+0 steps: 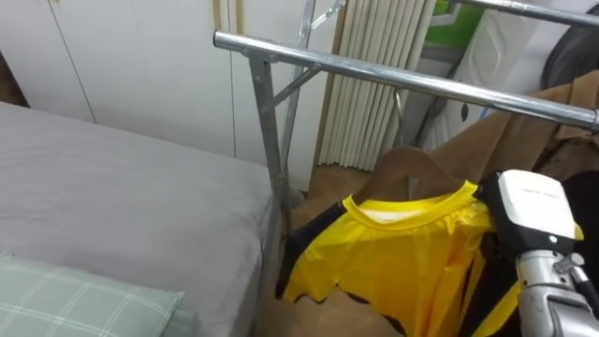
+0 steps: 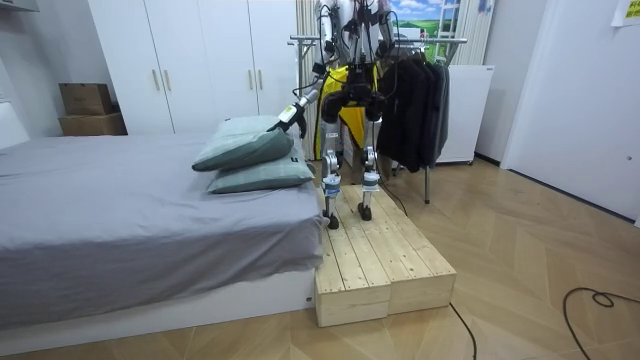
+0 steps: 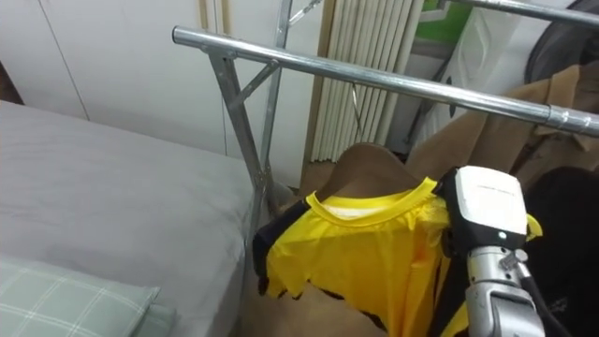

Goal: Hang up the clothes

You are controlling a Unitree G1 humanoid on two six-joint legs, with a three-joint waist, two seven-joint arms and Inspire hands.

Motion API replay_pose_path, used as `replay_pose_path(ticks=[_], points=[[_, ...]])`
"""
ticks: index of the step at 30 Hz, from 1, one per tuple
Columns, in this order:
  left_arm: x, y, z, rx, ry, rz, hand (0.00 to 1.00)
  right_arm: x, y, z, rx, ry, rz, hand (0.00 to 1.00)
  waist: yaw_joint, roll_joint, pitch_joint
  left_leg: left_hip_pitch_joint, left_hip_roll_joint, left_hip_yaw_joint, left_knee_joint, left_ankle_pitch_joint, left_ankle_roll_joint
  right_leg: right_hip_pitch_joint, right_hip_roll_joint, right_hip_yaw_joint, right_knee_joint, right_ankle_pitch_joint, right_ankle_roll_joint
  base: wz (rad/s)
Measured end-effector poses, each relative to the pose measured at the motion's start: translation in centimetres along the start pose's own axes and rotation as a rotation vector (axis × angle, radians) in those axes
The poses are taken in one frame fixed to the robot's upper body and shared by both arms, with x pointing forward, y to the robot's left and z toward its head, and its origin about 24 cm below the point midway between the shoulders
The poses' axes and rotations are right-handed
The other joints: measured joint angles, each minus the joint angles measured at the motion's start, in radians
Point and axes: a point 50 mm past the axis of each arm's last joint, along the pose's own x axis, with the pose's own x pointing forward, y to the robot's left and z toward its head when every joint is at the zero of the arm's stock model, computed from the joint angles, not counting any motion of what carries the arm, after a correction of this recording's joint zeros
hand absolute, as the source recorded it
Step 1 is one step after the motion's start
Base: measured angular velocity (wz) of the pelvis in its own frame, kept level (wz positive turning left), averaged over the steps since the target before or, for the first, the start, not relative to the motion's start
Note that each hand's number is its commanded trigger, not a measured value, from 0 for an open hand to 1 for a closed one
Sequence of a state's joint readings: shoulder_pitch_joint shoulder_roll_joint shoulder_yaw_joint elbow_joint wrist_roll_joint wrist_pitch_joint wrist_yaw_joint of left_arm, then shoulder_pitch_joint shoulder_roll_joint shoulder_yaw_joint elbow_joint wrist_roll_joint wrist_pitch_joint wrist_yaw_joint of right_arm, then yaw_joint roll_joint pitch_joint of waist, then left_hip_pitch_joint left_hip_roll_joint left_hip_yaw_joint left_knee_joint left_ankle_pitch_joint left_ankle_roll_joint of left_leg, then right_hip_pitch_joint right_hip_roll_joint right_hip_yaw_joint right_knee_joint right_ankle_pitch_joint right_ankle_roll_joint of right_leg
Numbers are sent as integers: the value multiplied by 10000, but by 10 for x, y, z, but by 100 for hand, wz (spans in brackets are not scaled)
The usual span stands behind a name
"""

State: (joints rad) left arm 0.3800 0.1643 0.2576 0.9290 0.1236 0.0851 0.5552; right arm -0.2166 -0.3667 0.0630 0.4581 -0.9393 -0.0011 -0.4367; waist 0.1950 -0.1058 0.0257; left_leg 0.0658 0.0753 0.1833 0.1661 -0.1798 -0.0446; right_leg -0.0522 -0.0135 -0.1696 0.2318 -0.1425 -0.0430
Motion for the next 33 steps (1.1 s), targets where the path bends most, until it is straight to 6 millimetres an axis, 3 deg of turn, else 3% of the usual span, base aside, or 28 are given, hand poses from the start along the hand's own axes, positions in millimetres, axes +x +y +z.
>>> replay_pose_path(ticks=[8,16,25,33], points=[[0,0,3,-27,-109,-2,0,-27,16,-11,-548,-54,333,100,-7,56,31,9,-3,-54,3,2,-8,-4,1,21,76,-23,-9,1],[0,-1,4,-90,-112,15,0,-27,13,-7,-626,-318,-96,100,-73,135,23,-16,9,-56,-33,-2,-15,-44,14,7,94,-23,-20,0],[-1,-2,4,-476,98,212,0,-21,-7,10,-166,-1208,-1736,100,-159,155,12,65,11,48,-34,-2,-14,-3,10,45,84,-23,-20,-3],[-6,-7,3,-466,120,365,0,-22,-9,11,518,-1190,-2079,100,-226,320,-24,147,14,61,-68,1,-19,42,18,55,137,-17,-28,0]])
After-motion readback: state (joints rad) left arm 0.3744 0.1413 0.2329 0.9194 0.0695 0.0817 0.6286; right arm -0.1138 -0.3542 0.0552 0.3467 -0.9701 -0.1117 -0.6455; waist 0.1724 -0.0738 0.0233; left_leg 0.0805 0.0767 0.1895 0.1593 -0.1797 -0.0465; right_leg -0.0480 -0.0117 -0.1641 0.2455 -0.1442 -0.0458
